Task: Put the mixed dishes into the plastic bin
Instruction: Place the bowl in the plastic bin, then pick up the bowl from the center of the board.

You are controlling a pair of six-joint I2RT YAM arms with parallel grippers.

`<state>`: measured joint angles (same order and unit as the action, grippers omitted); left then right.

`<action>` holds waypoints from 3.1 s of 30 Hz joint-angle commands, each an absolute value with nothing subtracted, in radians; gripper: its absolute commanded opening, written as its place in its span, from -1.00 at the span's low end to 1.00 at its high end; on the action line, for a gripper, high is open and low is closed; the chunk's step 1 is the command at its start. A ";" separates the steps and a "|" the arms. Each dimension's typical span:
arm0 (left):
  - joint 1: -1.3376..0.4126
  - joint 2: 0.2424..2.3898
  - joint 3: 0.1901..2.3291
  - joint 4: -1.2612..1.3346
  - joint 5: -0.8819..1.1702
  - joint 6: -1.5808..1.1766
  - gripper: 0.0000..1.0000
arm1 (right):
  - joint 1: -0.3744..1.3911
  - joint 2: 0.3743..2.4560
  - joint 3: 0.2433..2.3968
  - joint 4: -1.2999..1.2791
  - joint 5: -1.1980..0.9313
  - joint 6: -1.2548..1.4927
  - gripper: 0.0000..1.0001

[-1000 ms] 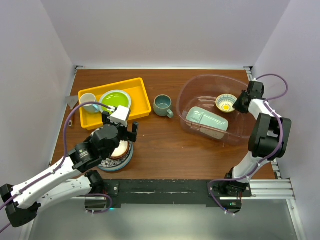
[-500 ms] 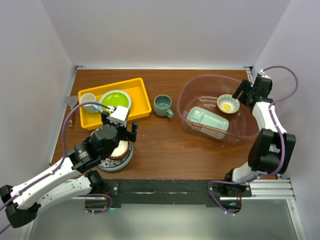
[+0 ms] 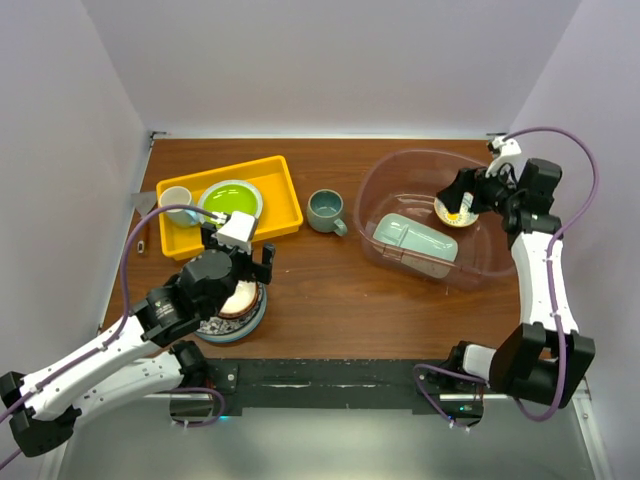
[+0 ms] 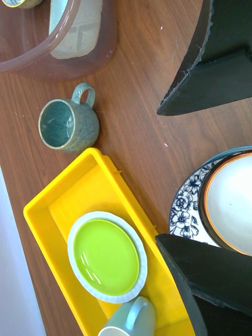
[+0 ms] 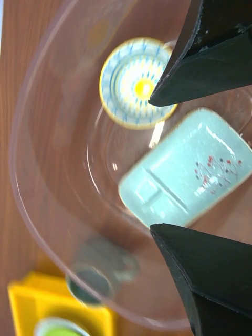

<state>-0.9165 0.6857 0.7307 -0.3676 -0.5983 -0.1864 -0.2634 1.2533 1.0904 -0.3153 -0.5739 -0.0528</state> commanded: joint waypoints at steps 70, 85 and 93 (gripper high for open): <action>-0.911 0.907 0.936 -1.267 -0.638 -1.081 0.76 | -0.265 1.043 0.950 -0.325 -1.124 -0.206 0.96; -0.900 0.857 0.868 -1.316 -0.698 -1.359 0.33 | -0.265 1.045 0.957 -0.339 -1.114 -0.213 0.96; -0.891 0.896 0.838 -1.315 -0.710 -1.364 0.26 | -0.265 1.042 0.963 -0.347 -1.109 -0.219 0.96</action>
